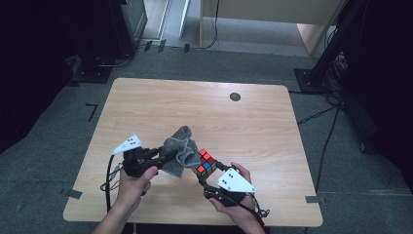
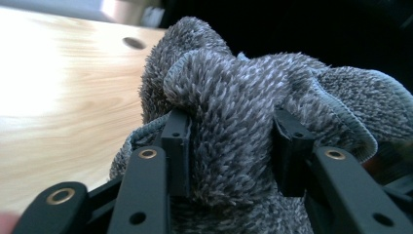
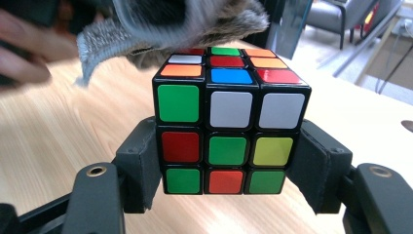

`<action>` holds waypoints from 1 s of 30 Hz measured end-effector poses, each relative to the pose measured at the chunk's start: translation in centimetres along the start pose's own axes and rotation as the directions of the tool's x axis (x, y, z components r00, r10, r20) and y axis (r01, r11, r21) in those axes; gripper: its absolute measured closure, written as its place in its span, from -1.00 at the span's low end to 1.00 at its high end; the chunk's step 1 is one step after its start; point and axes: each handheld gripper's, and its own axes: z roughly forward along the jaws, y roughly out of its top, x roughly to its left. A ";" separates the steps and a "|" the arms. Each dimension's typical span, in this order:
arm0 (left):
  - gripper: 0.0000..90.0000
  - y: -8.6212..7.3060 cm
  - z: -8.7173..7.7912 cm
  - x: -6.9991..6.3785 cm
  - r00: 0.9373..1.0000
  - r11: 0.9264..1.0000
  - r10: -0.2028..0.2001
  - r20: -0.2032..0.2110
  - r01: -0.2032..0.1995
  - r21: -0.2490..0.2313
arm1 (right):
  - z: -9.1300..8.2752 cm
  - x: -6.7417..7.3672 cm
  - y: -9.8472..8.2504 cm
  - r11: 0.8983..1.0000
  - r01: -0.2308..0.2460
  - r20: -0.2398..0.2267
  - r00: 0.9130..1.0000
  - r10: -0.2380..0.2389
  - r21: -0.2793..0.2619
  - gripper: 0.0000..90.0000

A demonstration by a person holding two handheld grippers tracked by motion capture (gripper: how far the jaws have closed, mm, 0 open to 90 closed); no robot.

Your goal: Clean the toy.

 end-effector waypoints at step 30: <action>0.45 -2.8 3.2 1.6 0.961 0.977 -0.157 0.227 0.117 0.177 | -0.9 0.1 0.7 0.996 0.011 -0.046 0.999 -0.015 -0.087 -0.22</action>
